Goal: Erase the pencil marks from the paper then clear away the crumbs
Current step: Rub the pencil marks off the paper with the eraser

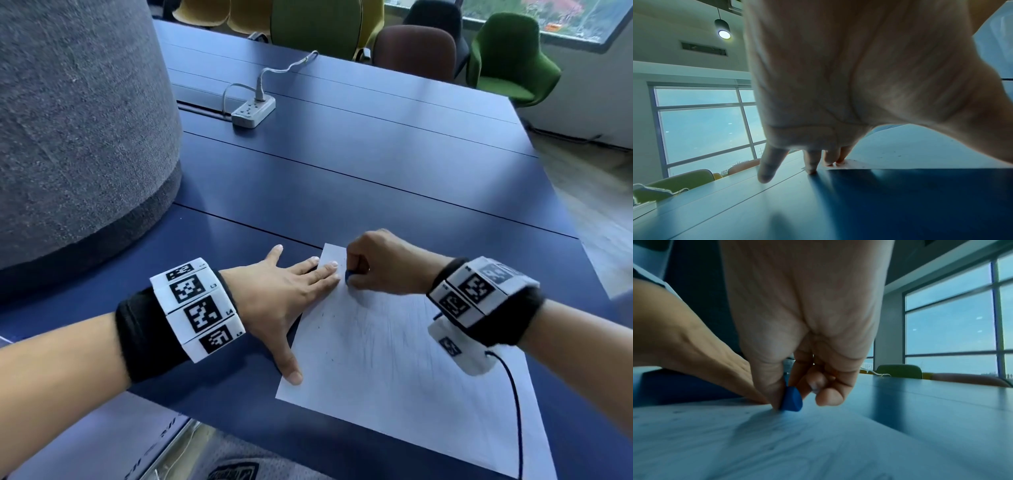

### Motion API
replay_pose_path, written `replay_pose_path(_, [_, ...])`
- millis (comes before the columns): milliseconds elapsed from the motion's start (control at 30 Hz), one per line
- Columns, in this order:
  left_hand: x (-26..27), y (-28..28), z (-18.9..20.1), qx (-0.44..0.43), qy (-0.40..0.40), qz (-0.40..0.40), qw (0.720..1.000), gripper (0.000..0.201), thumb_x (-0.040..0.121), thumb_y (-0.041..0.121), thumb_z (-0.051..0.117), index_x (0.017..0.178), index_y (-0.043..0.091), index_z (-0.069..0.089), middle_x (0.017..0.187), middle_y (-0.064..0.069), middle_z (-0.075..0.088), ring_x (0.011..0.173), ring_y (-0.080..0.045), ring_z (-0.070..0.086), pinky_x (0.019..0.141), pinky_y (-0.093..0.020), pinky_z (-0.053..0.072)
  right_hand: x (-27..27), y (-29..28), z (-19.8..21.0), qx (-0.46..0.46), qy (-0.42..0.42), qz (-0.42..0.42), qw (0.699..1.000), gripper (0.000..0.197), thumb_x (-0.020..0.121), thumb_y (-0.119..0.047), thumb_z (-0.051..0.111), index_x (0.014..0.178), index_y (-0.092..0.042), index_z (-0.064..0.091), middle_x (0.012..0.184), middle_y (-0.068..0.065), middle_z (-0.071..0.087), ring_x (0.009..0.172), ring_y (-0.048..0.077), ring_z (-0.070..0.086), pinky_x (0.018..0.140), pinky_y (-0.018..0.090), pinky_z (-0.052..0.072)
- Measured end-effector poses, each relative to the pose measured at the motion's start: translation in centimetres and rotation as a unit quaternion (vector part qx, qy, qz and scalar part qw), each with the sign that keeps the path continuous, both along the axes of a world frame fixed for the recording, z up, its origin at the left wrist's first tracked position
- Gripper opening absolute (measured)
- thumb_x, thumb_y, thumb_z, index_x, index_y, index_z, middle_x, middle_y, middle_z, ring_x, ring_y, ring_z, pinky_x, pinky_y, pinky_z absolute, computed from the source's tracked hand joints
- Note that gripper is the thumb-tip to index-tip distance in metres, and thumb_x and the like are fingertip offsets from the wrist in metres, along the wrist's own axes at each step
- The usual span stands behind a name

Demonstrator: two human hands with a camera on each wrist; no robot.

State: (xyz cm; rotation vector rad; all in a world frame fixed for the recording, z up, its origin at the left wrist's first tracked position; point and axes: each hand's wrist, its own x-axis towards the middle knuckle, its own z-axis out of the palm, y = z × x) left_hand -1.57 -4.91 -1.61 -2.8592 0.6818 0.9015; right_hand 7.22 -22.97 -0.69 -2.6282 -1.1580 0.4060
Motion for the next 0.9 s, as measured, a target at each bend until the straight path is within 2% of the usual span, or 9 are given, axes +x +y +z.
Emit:
replay_pose_path(67, [0.0, 0.1, -0.1, -0.005, -0.001, 0.003, 1.000, 0.147, 0.056, 0.081, 0.071, 0.153, 0.020, -0.022, 0.160, 0.012, -0.026, 0.146, -0.007, -0.023, 0.114, -0.066, -0.007, 0.1, 0.0, -0.2, 0.000, -0.013, -0.008, 1.000, 0.010, 0.076, -0.015, 0.064, 0.070, -0.009, 0.060, 0.062, -0.007, 0.052, 0.062, 0.017, 0.049, 0.059, 0.026, 0.043])
replay_pose_path(133, [0.1, 0.3, -0.3, -0.019, -0.003, 0.004, 1.000, 0.147, 0.055, 0.080, 0.072, 0.153, 0.021, -0.020, 0.160, 0.012, -0.024, 0.146, -0.007, -0.023, 0.114, -0.066, -0.008, -1.3, 0.1, -0.5, -0.021, 0.001, 0.034, 0.999, 0.009, 0.076, -0.016, 0.063, 0.069, -0.016, 0.057, 0.067, -0.004, 0.057, 0.066, 0.018, 0.052, 0.061, 0.029, 0.045])
replay_pose_path(233, [0.1, 0.2, -0.4, -0.028, -0.005, 0.003, 1.000, 0.148, 0.054, 0.080, 0.073, 0.153, 0.024, -0.021, 0.161, 0.012, -0.023, 0.147, -0.009, -0.022, 0.114, -0.065, -0.010, -2.4, 0.1, -0.4, -0.043, 0.046, 0.080, 0.995, 0.003, 0.076, -0.016, 0.065, 0.075, -0.014, 0.064, 0.074, -0.001, 0.065, 0.067, 0.016, 0.056, 0.064, 0.029, 0.049])
replay_pose_path(400, [0.1, 0.0, -0.3, -0.012, -0.003, 0.005, 1.000, 0.147, 0.056, 0.080, 0.072, 0.153, 0.021, -0.021, 0.160, 0.011, -0.026, 0.146, -0.008, -0.022, 0.115, -0.064, -0.007, 0.5, -0.1, -0.1, -0.007, -0.011, 0.006, 1.000, 0.009, 0.076, -0.014, 0.065, 0.074, -0.005, 0.064, 0.070, 0.005, 0.064, 0.064, 0.020, 0.053, 0.063, 0.033, 0.050])
replay_pose_path(567, [0.2, 0.1, -0.4, -0.026, -0.005, 0.003, 1.000, 0.148, 0.054, 0.081, 0.072, 0.154, 0.021, -0.019, 0.161, 0.011, -0.024, 0.146, -0.008, -0.022, 0.114, -0.063, -0.013, -2.2, 0.0, -0.6, -0.022, 0.032, 0.064, 0.997, 0.007, 0.076, -0.014, 0.065, 0.077, -0.007, 0.065, 0.074, 0.006, 0.066, 0.068, 0.022, 0.058, 0.063, 0.033, 0.049])
replay_pose_path(733, [0.1, -0.1, 0.0, -0.009, -0.003, -0.004, 1.000, 0.145, 0.059, 0.080, 0.070, 0.152, 0.018, -0.022, 0.159, 0.008, -0.028, 0.144, -0.006, -0.026, 0.115, -0.061, -0.014, 1.3, 0.0, -0.2, -0.005, -0.014, -0.002, 1.000, 0.009, 0.077, -0.015, 0.066, 0.076, -0.006, 0.066, 0.066, -0.002, 0.060, 0.063, 0.016, 0.053, 0.061, 0.026, 0.045])
replay_pose_path(900, [0.1, -0.1, 0.0, -0.019, -0.004, -0.011, 1.000, 0.146, 0.059, 0.079, 0.071, 0.153, 0.015, -0.021, 0.160, 0.006, -0.027, 0.143, -0.003, -0.027, 0.116, -0.057, -0.015, -1.1, -0.3, -0.7, -0.016, 0.025, 0.051, 0.998, 0.007, 0.077, -0.015, 0.065, 0.076, -0.008, 0.064, 0.074, 0.004, 0.066, 0.066, 0.018, 0.056, 0.062, 0.028, 0.047])
